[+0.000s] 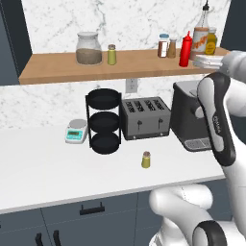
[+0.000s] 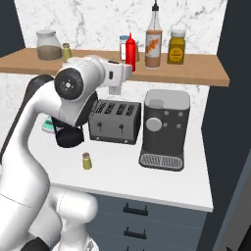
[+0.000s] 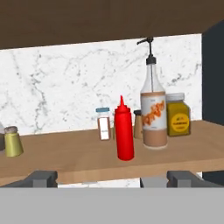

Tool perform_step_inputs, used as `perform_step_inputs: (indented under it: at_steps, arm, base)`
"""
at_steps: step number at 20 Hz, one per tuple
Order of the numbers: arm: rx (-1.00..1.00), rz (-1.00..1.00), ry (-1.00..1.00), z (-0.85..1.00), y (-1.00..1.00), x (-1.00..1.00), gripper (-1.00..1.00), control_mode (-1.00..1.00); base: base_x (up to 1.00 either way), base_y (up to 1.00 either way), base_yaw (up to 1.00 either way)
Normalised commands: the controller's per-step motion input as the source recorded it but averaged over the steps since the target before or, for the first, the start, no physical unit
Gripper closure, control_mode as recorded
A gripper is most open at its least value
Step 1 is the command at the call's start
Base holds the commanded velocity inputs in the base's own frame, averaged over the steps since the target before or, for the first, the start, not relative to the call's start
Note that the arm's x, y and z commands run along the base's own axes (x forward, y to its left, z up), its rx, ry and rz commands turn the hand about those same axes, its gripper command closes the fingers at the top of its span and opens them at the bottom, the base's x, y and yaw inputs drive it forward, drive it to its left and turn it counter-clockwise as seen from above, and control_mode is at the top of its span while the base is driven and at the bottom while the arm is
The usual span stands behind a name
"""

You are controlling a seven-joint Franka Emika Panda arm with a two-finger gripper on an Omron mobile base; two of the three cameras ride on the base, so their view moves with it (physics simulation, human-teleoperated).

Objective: Put the shaker and condiment bottle from the counter next to their counterparts in the cabinet.

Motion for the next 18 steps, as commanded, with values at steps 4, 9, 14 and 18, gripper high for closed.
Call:
perform_step_inputs:
  at_steps: [4,9,14,18]
  arm:
    - [0.04,0.00,0.00,0.00,0.00,-0.97,-1.00,-1.00]
    - [0.01,0.00,0.00,-0.03,0.01,-0.85,-1.00,-1.00]
    - [0.00,0.08,0.00,-0.34,0.08,-0.60,-1.00,-1.00]
    - [0.00,0.15,0.00,-0.25,0.00,-0.57,-1.00,-1.00]
  base:
    - [0.00,0.00,0.00]
    - [0.00,0.00,0.00]
    - [0.00,0.00,0.00]
    - [0.00,0.00,0.00]
